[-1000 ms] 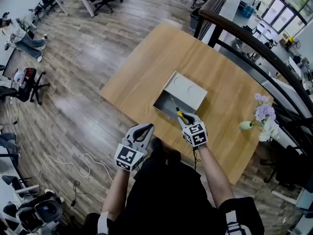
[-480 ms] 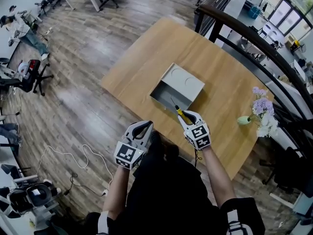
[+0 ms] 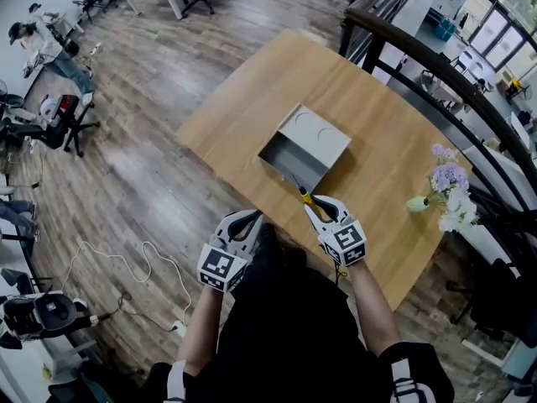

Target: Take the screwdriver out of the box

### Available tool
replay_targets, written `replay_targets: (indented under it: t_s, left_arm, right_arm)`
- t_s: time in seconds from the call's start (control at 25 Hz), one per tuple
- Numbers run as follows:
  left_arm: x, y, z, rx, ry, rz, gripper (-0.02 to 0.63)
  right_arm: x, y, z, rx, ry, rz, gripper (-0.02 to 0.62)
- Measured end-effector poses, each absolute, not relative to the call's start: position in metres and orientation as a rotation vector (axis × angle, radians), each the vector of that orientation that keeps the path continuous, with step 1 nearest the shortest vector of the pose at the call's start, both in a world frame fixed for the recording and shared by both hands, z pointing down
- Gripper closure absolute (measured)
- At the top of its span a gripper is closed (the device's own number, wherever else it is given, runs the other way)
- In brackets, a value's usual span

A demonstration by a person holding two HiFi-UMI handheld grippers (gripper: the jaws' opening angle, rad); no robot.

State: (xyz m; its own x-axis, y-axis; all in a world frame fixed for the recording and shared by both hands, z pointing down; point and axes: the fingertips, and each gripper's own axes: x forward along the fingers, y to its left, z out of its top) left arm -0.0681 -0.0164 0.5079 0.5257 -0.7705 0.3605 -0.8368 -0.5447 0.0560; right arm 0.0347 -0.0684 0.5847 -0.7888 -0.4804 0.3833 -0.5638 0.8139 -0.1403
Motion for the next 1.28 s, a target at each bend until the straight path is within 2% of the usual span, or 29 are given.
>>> replay_targets:
  t_s: [0.52,1.28]
  left_arm:
    - [-0.057,-0.003,0.503,2.548,-1.393,0.445,0.581]
    - [-0.052,-0.001,0.499,2.555,-1.417,0.438,0.581]
  right_arm:
    - [0.047,-0.047,0.554,0.734,-2.709,0.197,0.503]
    - [0.058,-0.042,0.547,0.730,-2.716,0.179,0.503]
